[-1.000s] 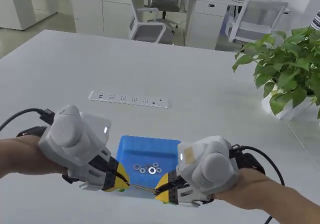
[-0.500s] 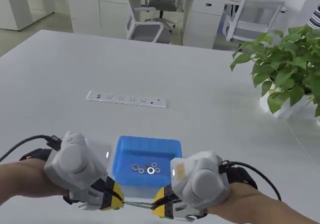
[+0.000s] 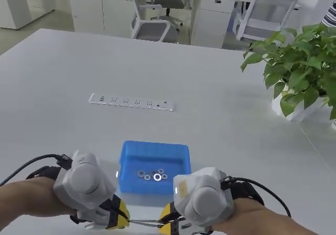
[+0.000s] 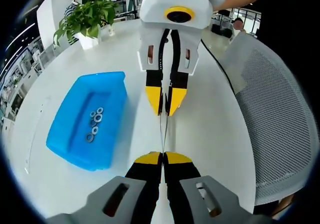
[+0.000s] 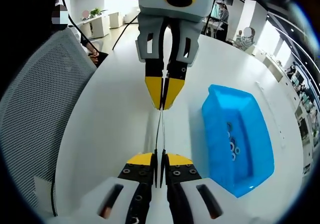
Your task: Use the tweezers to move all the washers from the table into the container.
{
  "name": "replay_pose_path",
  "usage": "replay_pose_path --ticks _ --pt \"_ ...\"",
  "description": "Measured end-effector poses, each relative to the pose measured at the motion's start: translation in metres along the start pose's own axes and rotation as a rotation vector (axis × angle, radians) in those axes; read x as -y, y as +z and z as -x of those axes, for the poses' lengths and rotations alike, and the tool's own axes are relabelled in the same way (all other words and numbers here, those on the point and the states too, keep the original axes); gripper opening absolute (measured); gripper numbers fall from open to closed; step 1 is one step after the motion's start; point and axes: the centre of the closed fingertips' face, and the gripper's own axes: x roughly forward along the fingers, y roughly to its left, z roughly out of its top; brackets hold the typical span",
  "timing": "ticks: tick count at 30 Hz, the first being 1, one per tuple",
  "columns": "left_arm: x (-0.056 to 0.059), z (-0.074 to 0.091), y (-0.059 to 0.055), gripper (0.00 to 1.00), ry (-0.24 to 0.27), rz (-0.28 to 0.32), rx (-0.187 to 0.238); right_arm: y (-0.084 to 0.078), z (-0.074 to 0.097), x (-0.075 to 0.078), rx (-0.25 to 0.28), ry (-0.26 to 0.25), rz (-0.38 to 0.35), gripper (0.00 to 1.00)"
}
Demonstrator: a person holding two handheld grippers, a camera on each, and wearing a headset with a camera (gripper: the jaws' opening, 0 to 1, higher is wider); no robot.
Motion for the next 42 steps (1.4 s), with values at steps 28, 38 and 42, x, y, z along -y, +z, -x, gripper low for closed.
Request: replay_pose_path --ticks 28,38,42 --pt "0.005 -0.016 -0.010 0.05 -0.023 0.032 -0.024 -0.011 -0.006 -0.003 -0.018 0.021 -0.028 0.11" --pt "0.002 -0.015 -0.011 0.05 -0.011 0.035 -0.023 -0.013 -0.005 -0.001 -0.026 0.020 -0.028 0.11" --pt "0.002 -0.015 -0.011 0.06 -0.011 0.045 -0.019 -0.013 -0.005 0.000 -0.022 0.019 -0.032 0.11"
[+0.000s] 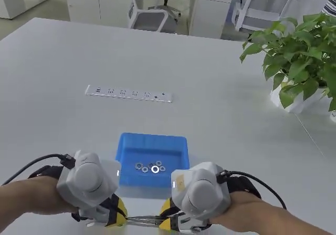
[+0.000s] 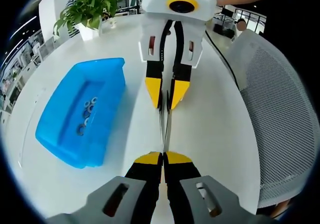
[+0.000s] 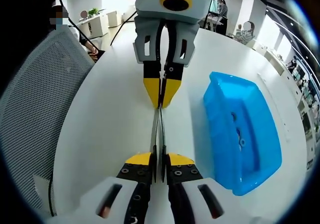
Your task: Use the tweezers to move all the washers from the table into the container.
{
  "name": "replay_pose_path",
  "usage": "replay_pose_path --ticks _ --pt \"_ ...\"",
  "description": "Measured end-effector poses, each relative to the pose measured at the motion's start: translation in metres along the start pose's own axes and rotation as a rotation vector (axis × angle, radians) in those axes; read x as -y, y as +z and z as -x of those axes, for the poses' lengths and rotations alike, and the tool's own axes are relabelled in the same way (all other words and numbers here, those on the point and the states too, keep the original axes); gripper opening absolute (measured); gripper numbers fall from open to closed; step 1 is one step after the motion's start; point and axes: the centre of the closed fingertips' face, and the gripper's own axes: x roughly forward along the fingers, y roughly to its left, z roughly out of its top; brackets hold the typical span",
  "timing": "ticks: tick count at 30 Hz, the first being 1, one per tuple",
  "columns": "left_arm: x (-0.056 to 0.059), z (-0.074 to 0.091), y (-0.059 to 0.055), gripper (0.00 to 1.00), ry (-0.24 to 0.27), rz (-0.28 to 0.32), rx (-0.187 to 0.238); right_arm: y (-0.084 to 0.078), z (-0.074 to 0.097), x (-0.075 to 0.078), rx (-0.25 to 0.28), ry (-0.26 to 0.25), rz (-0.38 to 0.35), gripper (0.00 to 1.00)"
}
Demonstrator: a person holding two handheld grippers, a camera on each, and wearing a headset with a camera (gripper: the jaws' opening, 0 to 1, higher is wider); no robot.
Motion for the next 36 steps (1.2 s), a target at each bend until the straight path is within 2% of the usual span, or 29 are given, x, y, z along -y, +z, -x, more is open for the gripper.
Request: replay_pose_path --ticks 17,26,32,36 --pt "0.000 0.000 0.000 0.06 -0.002 -0.001 -0.012 0.000 -0.001 0.000 -0.004 0.001 0.004 0.11" --pt "0.003 0.000 0.000 0.13 -0.014 0.024 -0.013 -0.001 0.003 0.001 -0.021 -0.014 0.016 0.18" --pt "0.001 0.012 0.002 0.21 0.021 0.066 0.005 0.006 0.018 0.009 0.014 -0.059 -0.002 0.24" --pt "-0.003 0.023 0.005 0.27 0.058 0.107 0.041 0.009 0.028 0.014 0.027 -0.094 -0.038 0.31"
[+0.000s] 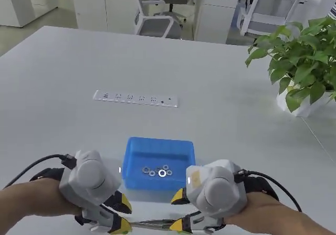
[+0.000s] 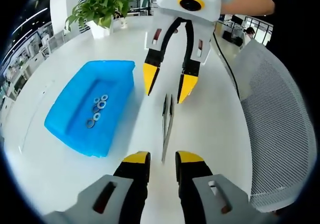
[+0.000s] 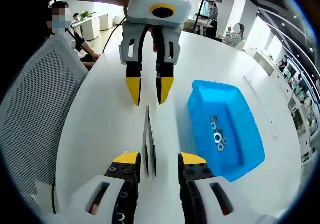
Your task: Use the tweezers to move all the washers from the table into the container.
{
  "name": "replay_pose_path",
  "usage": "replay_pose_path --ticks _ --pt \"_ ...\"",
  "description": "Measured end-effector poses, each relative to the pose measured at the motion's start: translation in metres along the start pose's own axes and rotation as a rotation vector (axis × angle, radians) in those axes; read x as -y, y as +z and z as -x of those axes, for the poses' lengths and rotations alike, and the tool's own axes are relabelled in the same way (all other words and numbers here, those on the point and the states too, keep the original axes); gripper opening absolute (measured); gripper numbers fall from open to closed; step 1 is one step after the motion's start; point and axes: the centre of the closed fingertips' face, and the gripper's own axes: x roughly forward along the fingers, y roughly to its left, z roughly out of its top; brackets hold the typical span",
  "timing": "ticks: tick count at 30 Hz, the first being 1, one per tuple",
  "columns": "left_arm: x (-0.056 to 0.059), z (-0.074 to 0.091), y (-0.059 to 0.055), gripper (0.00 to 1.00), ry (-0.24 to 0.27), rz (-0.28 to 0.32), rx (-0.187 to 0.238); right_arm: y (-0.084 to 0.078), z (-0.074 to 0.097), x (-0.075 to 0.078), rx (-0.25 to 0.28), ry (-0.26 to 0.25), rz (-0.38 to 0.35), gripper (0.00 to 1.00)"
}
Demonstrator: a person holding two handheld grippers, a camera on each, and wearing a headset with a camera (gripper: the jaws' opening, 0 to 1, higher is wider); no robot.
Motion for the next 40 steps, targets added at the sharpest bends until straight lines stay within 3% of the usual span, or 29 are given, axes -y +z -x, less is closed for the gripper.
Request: replay_pose_path --ticks 6,12,22,27,34,40 --pt "-0.005 0.016 0.004 0.34 0.048 0.042 0.043 0.003 0.019 0.010 0.055 -0.069 -0.094 0.35" --pt "-0.010 0.036 0.016 0.44 0.121 0.100 0.128 0.004 0.047 0.024 0.145 -0.170 -0.228 0.41" --pt "-0.018 0.069 0.034 0.56 0.242 0.163 0.286 -0.016 0.082 0.030 0.213 -0.288 -0.364 0.53" --pt "-0.020 0.084 0.043 0.62 0.301 0.187 0.378 -0.017 0.093 0.030 0.262 -0.342 -0.395 0.61" --pt "-0.018 0.097 0.044 0.75 0.348 0.212 0.439 -0.017 0.106 0.029 0.319 -0.388 -0.401 0.71" --pt "-0.010 0.103 0.041 0.84 0.375 0.226 0.484 -0.016 0.113 0.026 0.344 -0.394 -0.387 0.83"
